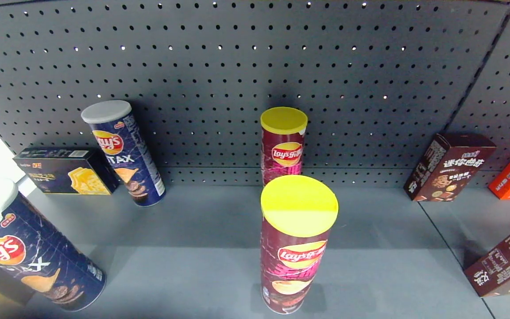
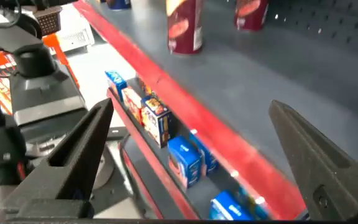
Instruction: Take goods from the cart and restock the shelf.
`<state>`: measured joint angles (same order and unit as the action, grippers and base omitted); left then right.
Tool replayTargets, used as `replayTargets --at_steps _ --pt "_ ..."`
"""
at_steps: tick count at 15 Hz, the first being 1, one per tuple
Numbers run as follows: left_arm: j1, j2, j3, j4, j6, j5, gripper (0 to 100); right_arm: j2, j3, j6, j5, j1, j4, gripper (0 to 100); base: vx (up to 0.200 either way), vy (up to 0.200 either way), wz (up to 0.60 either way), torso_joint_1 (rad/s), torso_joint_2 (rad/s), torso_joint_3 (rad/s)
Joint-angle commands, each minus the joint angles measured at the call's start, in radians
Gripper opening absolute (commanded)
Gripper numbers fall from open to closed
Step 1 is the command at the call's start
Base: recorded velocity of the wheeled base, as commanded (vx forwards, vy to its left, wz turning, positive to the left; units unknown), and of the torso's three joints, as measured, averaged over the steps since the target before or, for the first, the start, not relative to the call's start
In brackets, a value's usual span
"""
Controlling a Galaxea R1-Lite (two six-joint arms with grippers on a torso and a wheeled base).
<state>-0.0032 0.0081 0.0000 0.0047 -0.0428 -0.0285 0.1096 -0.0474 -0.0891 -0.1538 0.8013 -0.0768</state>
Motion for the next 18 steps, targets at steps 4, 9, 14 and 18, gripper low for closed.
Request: replayTargets --at_steps 4,9,14,18 --pt "0.0 0.001 0.0 0.0 0.0 0.001 100 -0.11 0.046 0.098 0.151 -0.03 0.088 100 0.0 0.0 0.0 0.0 0.0 0.0" --pt "0.0 0.001 0.0 0.0 0.0 0.001 100 -0.11 0.046 0.098 0.152 -0.034 0.084 100 0.0 0.0 0.0 0.0 0.0 0.0" --pt "0.0 0.001 0.0 0.0 0.0 0.004 100 -0.045 0.046 0.098 0.152 -0.306 0.084 100 0.0 0.0 0.0 0.0 0.0 0.0" --pt "0.0 0.001 0.0 0.0 0.0 0.016 100 0.021 0.046 0.098 0.152 -0.626 0.084 100 0.0 0.0 0.0 0.0 0.0 0.0"
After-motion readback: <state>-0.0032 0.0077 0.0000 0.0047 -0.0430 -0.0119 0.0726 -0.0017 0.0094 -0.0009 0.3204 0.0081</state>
